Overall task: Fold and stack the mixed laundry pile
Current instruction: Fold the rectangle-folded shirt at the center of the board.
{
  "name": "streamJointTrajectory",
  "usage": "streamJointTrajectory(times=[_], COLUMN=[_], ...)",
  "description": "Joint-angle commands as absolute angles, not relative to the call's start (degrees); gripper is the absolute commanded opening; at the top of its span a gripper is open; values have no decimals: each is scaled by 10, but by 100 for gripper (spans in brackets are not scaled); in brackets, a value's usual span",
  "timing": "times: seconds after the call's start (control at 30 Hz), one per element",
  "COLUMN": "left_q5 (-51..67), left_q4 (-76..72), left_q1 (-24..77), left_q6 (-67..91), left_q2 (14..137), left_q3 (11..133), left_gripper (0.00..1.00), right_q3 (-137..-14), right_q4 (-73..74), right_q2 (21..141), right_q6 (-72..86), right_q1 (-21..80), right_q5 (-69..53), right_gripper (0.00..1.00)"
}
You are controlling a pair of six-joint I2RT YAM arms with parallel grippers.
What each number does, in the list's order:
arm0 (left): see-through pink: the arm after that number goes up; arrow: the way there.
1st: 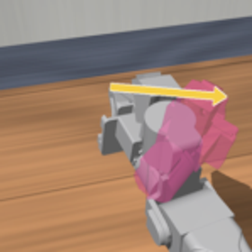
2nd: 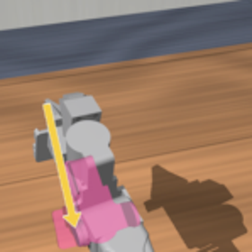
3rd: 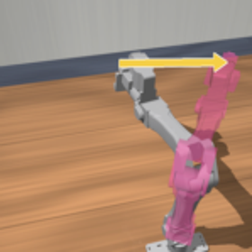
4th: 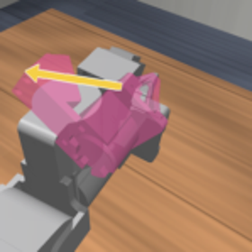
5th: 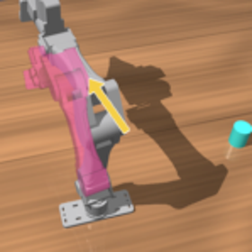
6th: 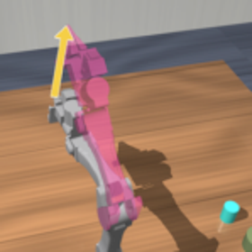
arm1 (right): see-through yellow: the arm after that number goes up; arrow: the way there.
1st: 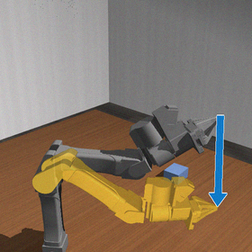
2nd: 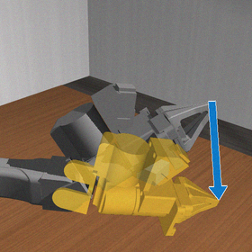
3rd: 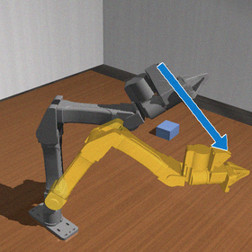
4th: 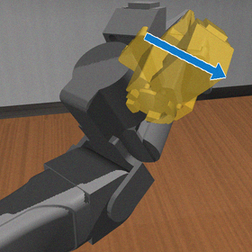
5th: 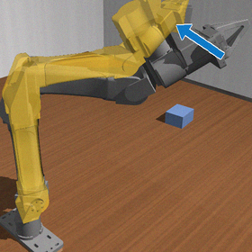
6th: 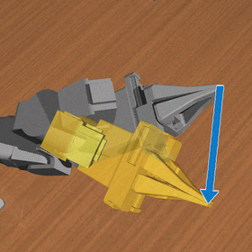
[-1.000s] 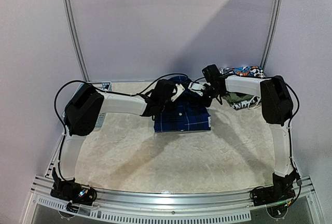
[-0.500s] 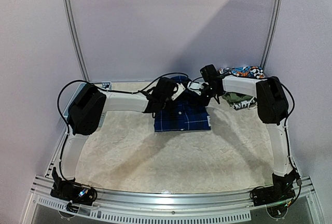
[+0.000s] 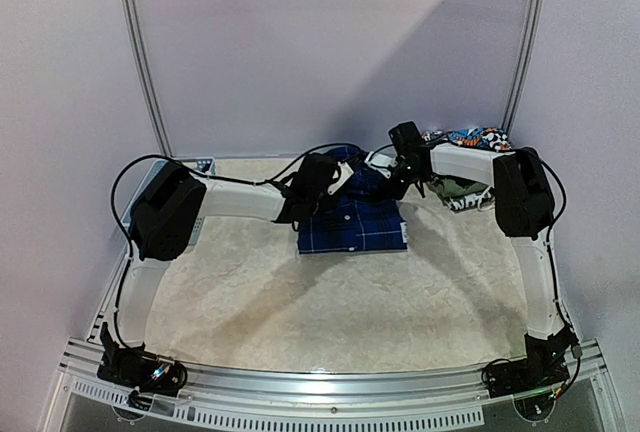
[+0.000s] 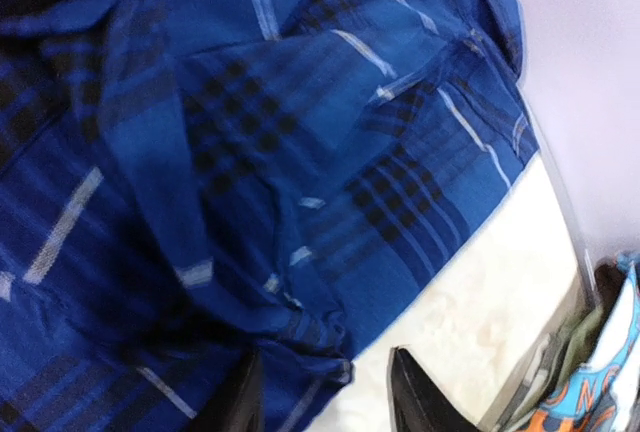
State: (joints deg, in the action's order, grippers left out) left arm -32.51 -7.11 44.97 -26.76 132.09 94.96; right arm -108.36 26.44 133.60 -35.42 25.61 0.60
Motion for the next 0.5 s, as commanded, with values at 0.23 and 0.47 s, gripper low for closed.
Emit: streamJointTrajectory(times=[0.23, 0.47], left_q5=[-340, -63], left_q4=[78, 181], left_q1=[446, 455], left_q6=[-117, -109], left_q2=[1094, 996], left_q3=[832, 781], left_gripper=[57, 59], right_q3=[-1017, -875], right_q4=[274, 333], right_q2=[1171, 1031], right_q6=[-260, -268], right_q1=[240, 234], right_q5=[29, -157], right_gripper=[66, 65])
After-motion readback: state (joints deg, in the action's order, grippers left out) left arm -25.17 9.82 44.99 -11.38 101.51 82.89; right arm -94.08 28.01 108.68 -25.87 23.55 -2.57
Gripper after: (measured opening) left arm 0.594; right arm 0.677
